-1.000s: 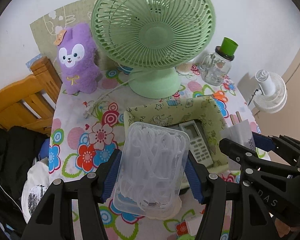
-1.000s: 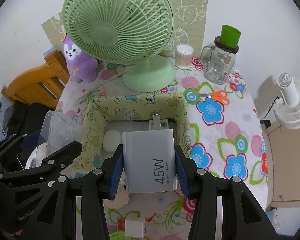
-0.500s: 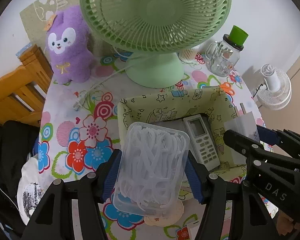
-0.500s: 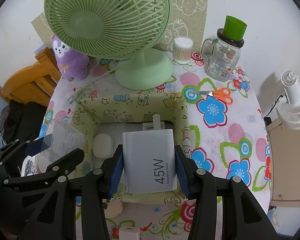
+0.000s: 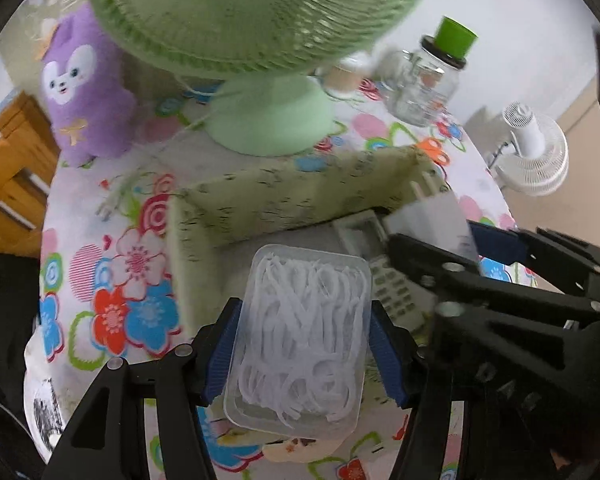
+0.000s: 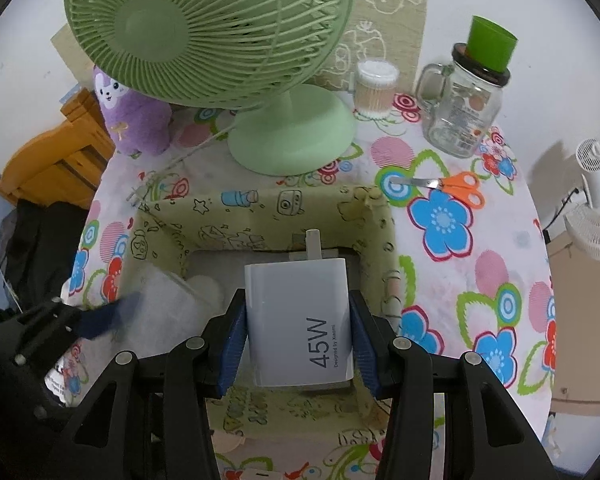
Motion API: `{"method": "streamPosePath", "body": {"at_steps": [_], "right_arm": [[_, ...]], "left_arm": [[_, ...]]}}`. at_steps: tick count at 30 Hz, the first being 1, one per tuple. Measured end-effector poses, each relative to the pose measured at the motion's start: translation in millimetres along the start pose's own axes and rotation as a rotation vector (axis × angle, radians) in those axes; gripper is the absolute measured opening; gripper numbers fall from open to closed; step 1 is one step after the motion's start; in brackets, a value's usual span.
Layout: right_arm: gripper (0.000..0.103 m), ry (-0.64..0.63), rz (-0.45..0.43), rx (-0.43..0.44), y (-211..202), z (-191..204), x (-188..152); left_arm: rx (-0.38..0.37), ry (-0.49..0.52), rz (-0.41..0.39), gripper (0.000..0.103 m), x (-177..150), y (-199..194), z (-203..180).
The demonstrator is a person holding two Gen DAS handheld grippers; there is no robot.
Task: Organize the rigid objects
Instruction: 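Carry the floss-pick box and white charger over the cardboard box with both tools, then open the left tool to drop the floss-pick box while the right tool releases the charger into the box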
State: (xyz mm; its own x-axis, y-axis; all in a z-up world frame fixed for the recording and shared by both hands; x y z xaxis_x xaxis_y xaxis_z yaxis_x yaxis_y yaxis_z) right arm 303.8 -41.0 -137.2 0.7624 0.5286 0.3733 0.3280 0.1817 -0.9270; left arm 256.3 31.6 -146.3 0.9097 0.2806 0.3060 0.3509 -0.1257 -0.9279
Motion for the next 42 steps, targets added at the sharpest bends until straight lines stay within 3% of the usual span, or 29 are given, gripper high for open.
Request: {"method": "streamPosePath", "body": {"at_steps": [12,17,23,42], "right_arm": [[0.051,0.013,0.066,-0.002,22,-5,-10],[0.051,0.019,0.075,0.003,27,-4,-10],[0.051,0.006,0.076,0.006,28,-2,-7],[0.052,-0.003,0.123,0.032,46,9,-9]], "left_arm": [[0.004,-0.038,0.046,0.062,0,26,4],[0.000,-0.001,0.046,0.083,-1,24,-2],[0.017,0.033,0.040,0.092,-1,14,-6],[0.058,0.083,0.046,0.094,-6,14,-3]]}}
Point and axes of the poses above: each gripper's, at about its wrist camera, not at the fingertips, and y roughly the way its jaws point, z to its left, x to its top, the point moved 4 cm from there along y, roughly the way its jaws point, and after that the axes turned 12 degrees about -y, right-handed, at the moved point
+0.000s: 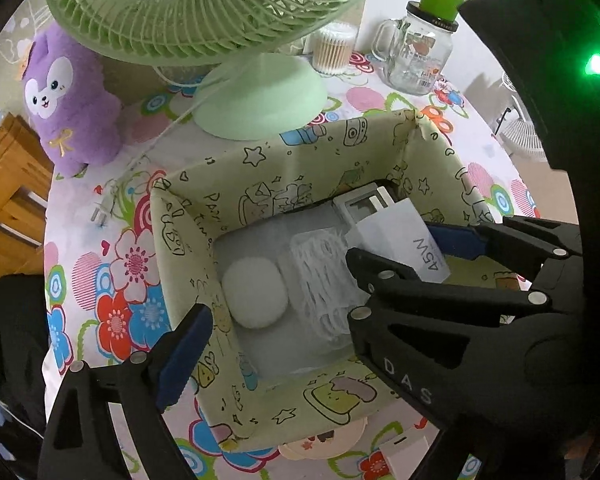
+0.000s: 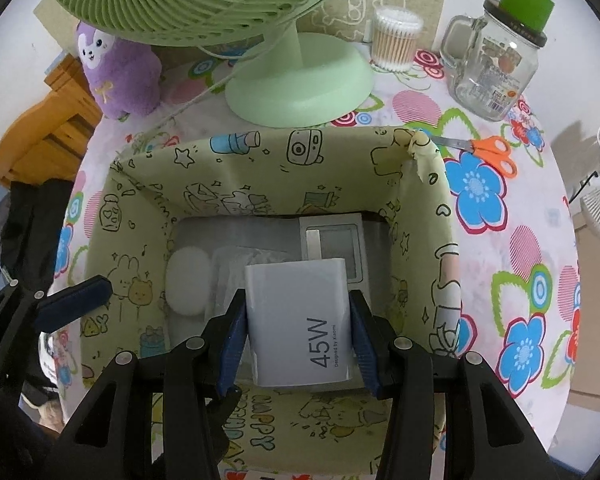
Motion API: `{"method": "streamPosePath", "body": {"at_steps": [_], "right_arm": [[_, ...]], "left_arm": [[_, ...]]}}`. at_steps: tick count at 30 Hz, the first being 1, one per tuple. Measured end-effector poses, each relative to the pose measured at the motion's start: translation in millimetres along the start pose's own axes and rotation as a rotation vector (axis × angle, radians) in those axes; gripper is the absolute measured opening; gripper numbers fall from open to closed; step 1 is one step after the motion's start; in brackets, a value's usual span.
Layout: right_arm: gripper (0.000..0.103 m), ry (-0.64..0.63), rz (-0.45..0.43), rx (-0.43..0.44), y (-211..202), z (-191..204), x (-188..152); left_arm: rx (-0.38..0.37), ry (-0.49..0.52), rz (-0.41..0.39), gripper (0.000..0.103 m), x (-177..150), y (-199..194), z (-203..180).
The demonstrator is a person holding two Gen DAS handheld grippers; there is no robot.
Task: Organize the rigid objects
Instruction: 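Open the left tool to drop the floss-pick box while the right tool releases the charger into the box, then lift both open tools out of the cardboard box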
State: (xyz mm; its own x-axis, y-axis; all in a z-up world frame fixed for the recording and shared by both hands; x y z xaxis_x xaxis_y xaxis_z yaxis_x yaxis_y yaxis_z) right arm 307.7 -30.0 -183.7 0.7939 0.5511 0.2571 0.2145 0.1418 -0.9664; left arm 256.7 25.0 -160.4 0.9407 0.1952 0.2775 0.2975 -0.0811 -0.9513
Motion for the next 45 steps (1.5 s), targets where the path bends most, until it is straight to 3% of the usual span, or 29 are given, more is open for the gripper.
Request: {"method": "streamPosePath", "body": {"at_steps": [5,12,27,45], "right_arm": [[0.052,-0.003,0.009,0.000,2,-1,1],[0.080,0.016,-0.043,0.012,-14,0,-3],[0.085,0.039,-0.124,-0.015,-70,-3,-30],[0.087,0.065,-0.206,-0.075,-129,0,-77]], "left_arm": [[-0.003,-0.001,0.001,0.095,0,1,0],[-0.001,-0.006,-0.004,0.095,-3,-7,0],[0.053,-0.043,-0.085,0.095,-19,-51,8],[0.062,-0.058,-0.180,0.095,-58,-106,6]]}}
Point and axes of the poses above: each gripper's, at about its wrist camera, not at the fingertips, and y roughly the way its jaws point, z to its left, x to its top, the point moved 4 cm from there along y, roughly the way its jaws point, and after that the axes turned 12 degrees about -y, right-handed, at the moved point
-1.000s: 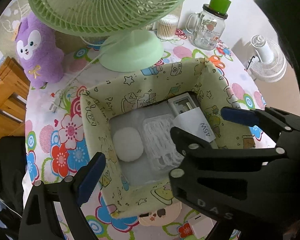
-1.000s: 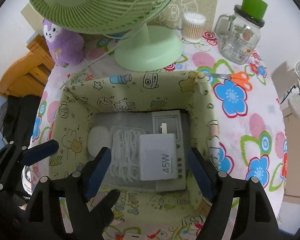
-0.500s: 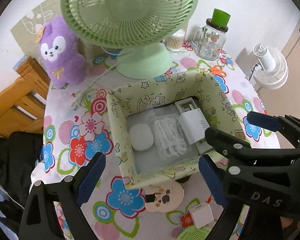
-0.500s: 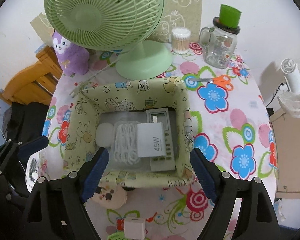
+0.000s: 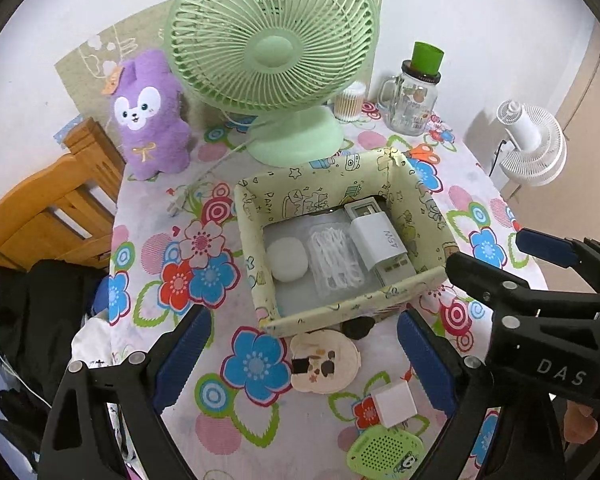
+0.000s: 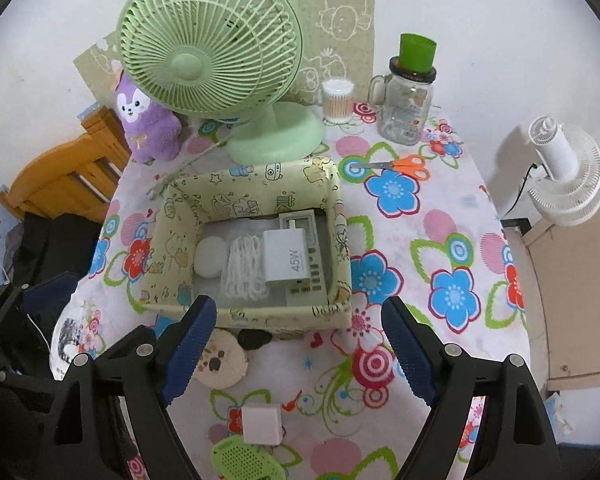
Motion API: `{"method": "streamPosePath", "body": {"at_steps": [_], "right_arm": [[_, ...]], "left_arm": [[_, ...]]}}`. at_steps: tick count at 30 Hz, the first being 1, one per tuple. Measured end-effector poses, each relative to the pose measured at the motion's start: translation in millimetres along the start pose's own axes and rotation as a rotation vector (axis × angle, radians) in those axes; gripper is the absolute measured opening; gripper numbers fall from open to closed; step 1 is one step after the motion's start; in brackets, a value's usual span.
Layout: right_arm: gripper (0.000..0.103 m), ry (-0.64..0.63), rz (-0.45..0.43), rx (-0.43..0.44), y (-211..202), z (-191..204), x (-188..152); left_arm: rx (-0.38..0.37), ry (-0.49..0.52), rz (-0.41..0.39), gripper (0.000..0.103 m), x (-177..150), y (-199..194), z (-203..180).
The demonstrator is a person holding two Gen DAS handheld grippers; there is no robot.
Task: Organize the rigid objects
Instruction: 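Lift both open tools out of the cardboard box, then close the right tool on the small white cube adapter while the left tool moves toward the coaster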
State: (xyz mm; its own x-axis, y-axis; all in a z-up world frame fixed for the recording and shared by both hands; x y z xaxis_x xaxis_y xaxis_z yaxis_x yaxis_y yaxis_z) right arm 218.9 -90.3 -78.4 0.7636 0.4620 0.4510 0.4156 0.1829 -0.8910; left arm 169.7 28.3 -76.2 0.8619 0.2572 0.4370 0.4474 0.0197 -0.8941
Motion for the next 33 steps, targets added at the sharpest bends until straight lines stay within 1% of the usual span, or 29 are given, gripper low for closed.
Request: {"method": "streamPosePath", "body": {"at_steps": [9,14,16,20,26,33], "right_arm": [[0.087,-0.020,-0.044,-0.015,-34,12,-15],[0.087,-0.018,-0.067,-0.042,-52,17,-21],[0.087,-0.012,-0.061,-0.045,-58,19,-25],[0.087,-0.003,-0.088,-0.056,-70,26,-32],[0.087,0.041,-0.083,-0.065,-78,32,-45],[0.087,0.058,-0.086,-0.082,-87,40,-64]], "left_arm": [[-0.019,0.009,-0.035,0.096,-15,-27,1],[-0.034,0.016,-0.059,0.096,-22,-40,4],[-0.036,0.021,-0.062,0.096,-26,-44,6],[-0.045,0.033,-0.064,0.096,-35,-51,10],[-0.068,0.041,-0.064,0.096,-46,-58,19],[-0.092,0.045,-0.068,0.096,-59,-64,26]]}}
Point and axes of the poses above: each gripper's, at about its wrist camera, not at the fingertips, and y roughly the way its jaws point, z to its left, x to its top, the point moved 4 cm from there along y, roughly the way its jaws point, and after that the axes turned 12 degrees about -y, right-handed, at the moved point
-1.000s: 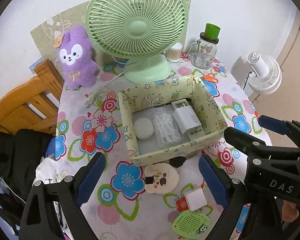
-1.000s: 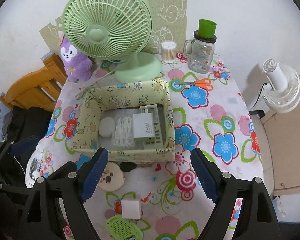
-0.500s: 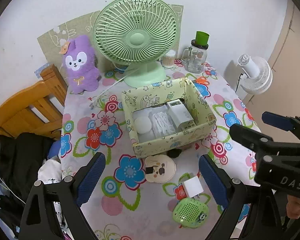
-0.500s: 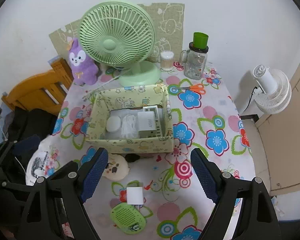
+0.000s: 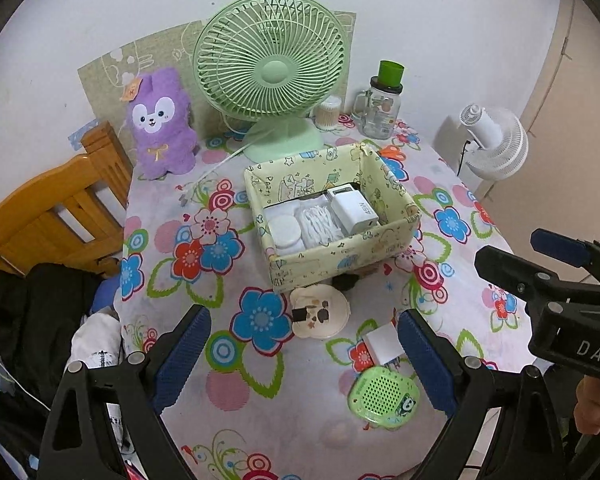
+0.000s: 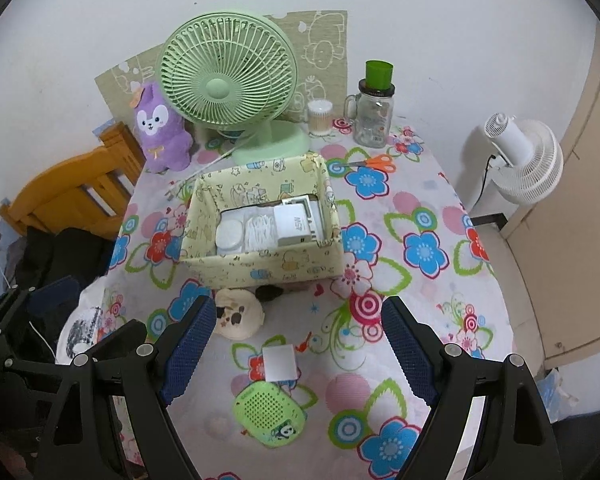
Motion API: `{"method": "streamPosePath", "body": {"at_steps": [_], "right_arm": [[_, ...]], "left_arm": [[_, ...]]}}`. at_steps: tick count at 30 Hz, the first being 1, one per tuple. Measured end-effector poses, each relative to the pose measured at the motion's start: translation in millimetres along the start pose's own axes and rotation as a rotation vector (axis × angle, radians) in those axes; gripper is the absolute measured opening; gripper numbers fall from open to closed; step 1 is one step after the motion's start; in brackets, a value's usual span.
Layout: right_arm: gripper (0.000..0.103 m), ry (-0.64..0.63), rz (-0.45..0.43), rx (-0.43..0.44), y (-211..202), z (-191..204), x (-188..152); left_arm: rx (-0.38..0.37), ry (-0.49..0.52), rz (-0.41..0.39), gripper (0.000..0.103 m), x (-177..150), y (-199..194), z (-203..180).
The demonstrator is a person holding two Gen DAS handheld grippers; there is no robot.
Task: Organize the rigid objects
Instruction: 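Close the right tool on the small white cube adapter while the left tool moves toward the coaster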
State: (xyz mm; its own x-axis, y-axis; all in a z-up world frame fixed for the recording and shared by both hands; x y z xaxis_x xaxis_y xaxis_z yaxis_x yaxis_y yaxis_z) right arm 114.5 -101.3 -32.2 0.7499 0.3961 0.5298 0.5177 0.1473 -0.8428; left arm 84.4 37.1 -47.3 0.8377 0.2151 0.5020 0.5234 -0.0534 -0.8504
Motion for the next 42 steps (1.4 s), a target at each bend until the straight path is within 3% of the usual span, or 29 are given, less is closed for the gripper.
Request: {"method": "streamPosePath", "body": {"at_steps": [8,20,29,33,37,42], "right_arm": [[0.087,-0.015,0.006,-0.017,-2,8,-19],[0.087,-0.031,-0.009,-0.032,3,11,-45],[0.087,-0.026,0.012,0.018,26,9,-61],[0.087,-0.063,0.029,0.034,41,6,-65],[0.087,-0.117,0.047,0.058,55,4,-68],[0.087,-0.160,0.087,0.100,75,2,-75]], "left_arm": [[0.013,0.013,-0.038,0.096,-15,-2,4],[0.003,-0.012,-0.033,0.096,-41,10,9],[0.024,-0.023,-0.029,0.096,-60,30,8],[0.069,-0.009,-0.005,0.096,-73,47,2],[0.031,-0.051,0.028,0.096,-86,60,-5],[0.061,-0.093,0.069,0.096,-98,74,-11]]}}
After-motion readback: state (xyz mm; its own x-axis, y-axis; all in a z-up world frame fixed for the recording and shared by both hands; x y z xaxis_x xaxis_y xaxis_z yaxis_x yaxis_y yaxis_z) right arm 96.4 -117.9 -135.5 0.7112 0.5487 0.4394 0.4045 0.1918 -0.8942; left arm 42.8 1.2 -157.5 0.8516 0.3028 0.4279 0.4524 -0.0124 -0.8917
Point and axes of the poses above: each gripper's, at about its wrist camera, not at the fingertips, and y roughly the way its jaws point, z to its left, x to its top, the point moved 4 cm from there along y, roughly the way its jaws point, and after that the axes turned 12 degrees about -y, right-handed, at the moved point
